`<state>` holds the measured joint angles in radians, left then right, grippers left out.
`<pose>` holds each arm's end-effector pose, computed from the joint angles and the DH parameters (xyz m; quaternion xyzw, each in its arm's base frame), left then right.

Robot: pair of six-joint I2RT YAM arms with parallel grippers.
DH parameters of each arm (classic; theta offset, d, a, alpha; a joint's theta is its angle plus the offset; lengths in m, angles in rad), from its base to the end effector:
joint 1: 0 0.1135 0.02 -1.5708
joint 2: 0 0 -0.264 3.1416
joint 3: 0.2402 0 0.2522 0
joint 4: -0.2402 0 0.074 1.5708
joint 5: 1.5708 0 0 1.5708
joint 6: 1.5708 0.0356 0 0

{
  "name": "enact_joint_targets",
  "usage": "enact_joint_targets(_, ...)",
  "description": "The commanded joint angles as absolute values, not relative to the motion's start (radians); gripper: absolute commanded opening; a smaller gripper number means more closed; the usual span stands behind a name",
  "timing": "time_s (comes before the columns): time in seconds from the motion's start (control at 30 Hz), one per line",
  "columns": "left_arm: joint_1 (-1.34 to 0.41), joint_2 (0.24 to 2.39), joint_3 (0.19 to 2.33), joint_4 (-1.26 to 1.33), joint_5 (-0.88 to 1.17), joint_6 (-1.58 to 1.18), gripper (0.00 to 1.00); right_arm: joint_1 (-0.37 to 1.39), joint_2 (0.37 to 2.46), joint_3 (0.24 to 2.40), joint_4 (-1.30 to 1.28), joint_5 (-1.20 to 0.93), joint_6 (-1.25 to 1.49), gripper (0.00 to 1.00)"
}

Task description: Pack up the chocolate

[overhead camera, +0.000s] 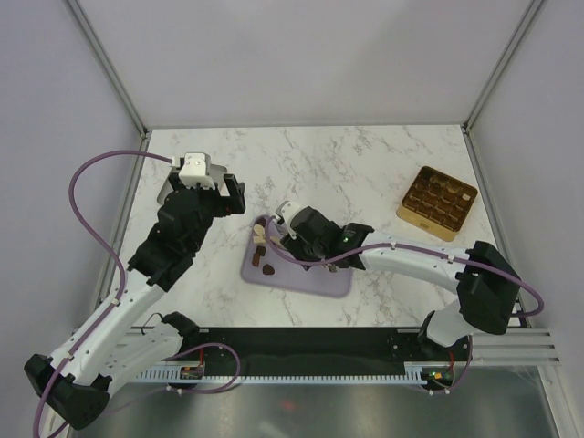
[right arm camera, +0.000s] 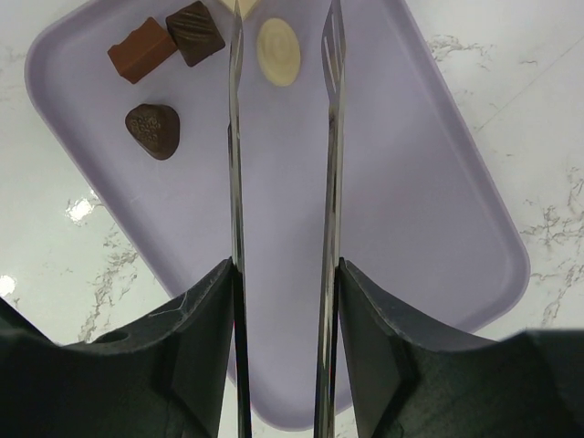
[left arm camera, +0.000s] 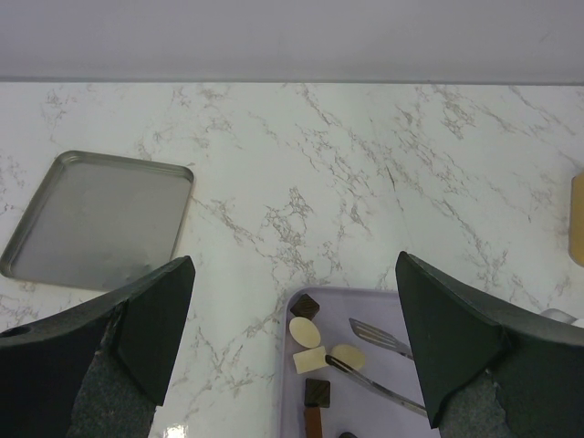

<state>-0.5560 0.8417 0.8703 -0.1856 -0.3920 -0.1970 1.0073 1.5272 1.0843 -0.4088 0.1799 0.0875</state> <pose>0.1710 -0.0902 0.3606 0.0087 0.7564 -0.0965 0.6469 0.1802 0.2733 0.2444 -0.3855 0.8494 0.1106 0.3430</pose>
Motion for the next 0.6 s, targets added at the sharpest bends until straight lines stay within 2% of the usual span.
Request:
enact_joint_targets(0.0,-0.554,0.836,0.894,-0.16,-0.428,-0.158,1.0,1.017,1.539,1.066,-0.353,0.158,0.06,0.54)
enact_joint_targets(0.57,-0.554,0.836,0.894,-0.158,-0.433,-0.156,1.0,1.029,1.56,1.045,-0.365,0.172,0.061,0.49)
